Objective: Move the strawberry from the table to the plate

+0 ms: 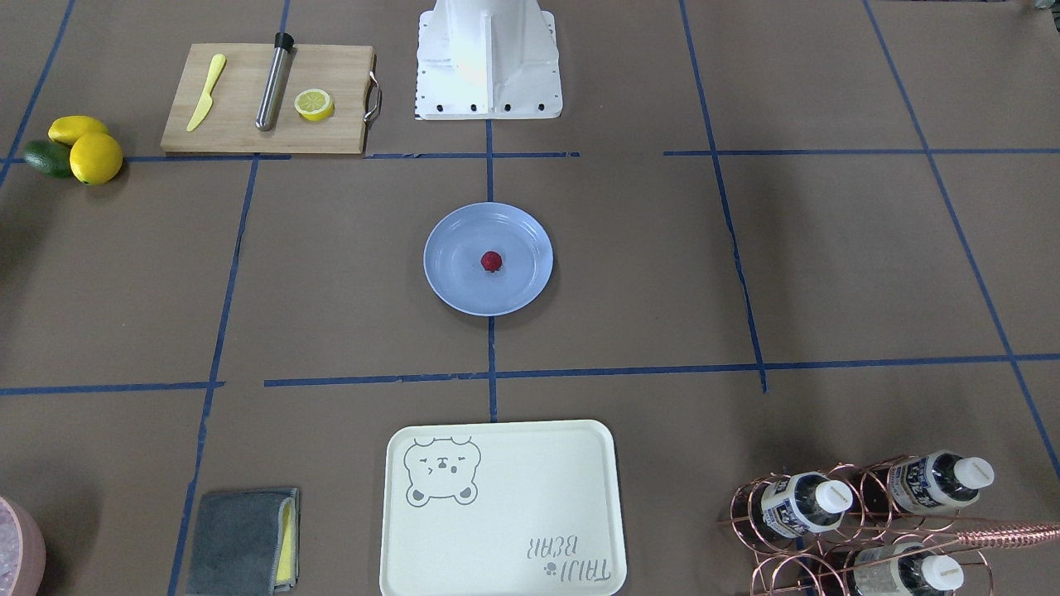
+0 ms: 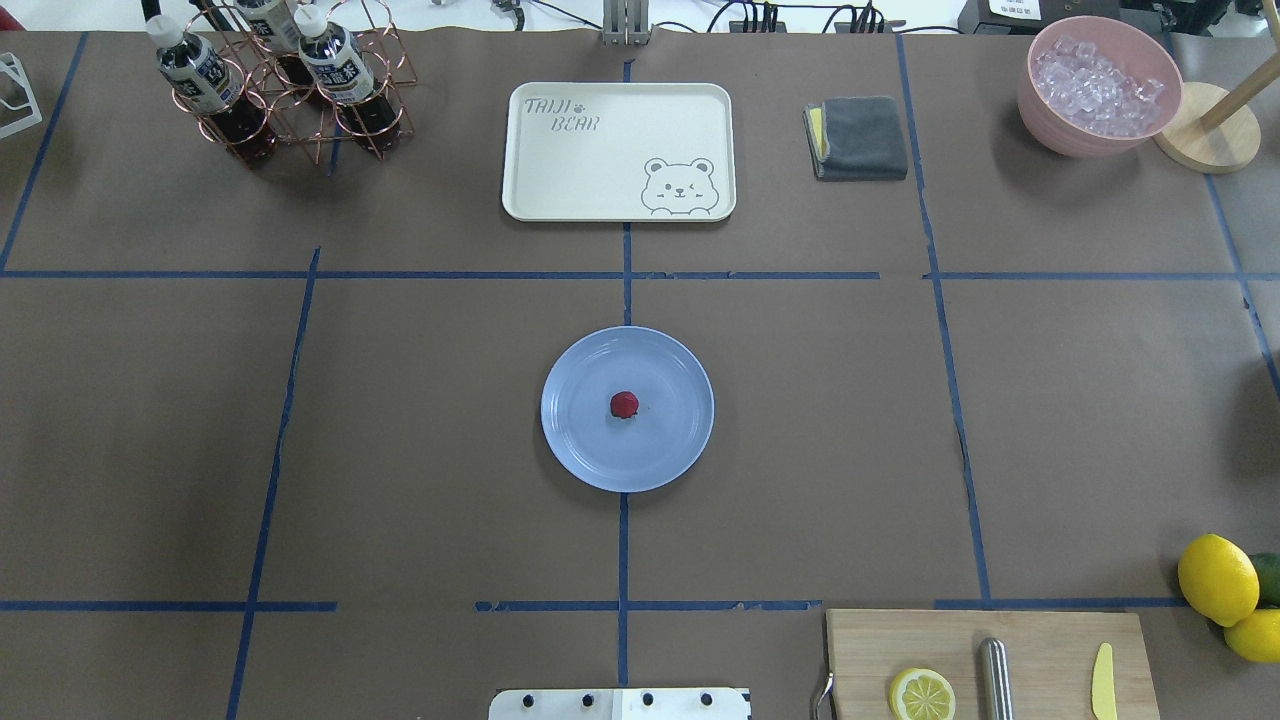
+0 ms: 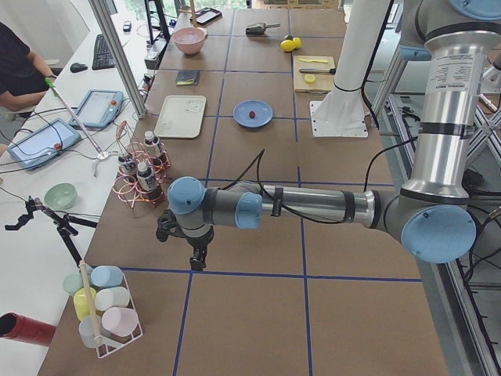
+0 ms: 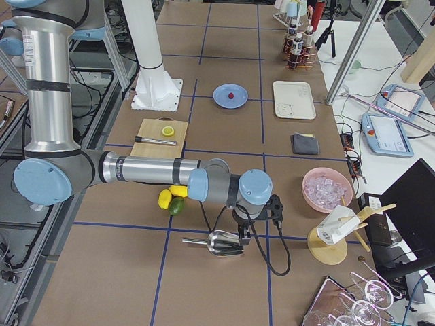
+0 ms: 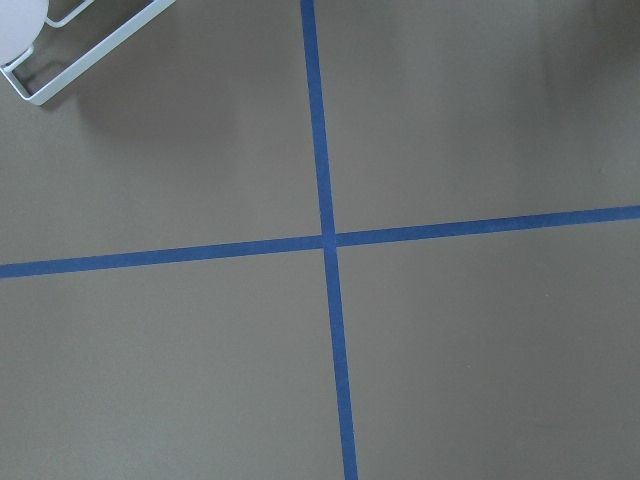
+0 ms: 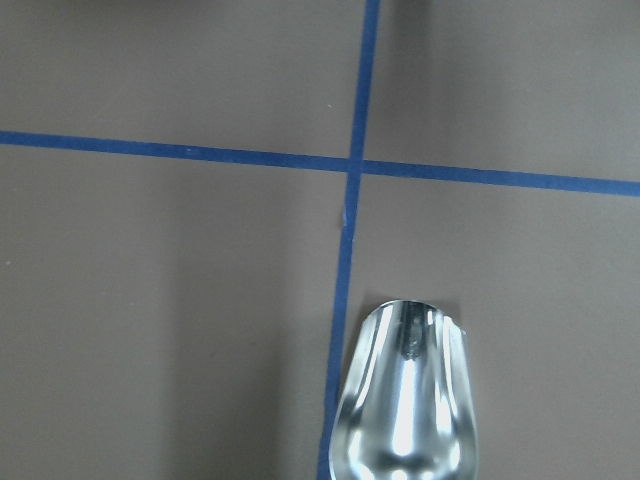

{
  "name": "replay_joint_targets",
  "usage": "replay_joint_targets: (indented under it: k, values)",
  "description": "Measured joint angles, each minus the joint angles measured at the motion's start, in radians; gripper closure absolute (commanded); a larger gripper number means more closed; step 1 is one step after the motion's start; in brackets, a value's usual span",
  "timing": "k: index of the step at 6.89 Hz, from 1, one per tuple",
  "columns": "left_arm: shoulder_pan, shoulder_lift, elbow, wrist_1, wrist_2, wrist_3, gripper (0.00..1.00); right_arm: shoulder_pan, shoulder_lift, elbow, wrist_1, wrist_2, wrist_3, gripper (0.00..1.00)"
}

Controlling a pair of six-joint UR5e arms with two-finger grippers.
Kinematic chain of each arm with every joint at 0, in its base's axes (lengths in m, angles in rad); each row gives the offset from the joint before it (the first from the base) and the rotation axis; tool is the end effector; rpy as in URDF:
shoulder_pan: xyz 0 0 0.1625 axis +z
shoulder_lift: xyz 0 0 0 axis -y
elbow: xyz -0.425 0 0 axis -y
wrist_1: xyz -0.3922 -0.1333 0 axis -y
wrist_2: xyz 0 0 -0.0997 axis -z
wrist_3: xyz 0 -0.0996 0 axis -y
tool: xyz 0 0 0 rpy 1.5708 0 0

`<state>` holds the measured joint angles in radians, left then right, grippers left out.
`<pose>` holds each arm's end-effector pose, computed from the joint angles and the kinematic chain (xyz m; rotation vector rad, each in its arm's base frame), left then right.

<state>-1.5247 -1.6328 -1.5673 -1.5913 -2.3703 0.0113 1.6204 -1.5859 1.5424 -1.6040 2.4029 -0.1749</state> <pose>-0.0377 -0.5250 0.6251 0.0609 0.8005 0.0859 0.0834 -0.4761 0.6790 0.0214 -0.8348 -0.0860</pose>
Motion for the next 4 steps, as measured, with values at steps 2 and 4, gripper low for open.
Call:
replay_joint_targets:
  k: [2,4]
  values:
    - [0.000,0.017,-0.010,0.000,0.000,-0.001,0.00,0.007,-0.004,-0.022,0.051,0.005,0.004,0.00]
    - [0.000,0.027,-0.012,0.001,0.002,-0.001,0.00,0.007,0.001,-0.019,0.058,0.006,0.039,0.00]
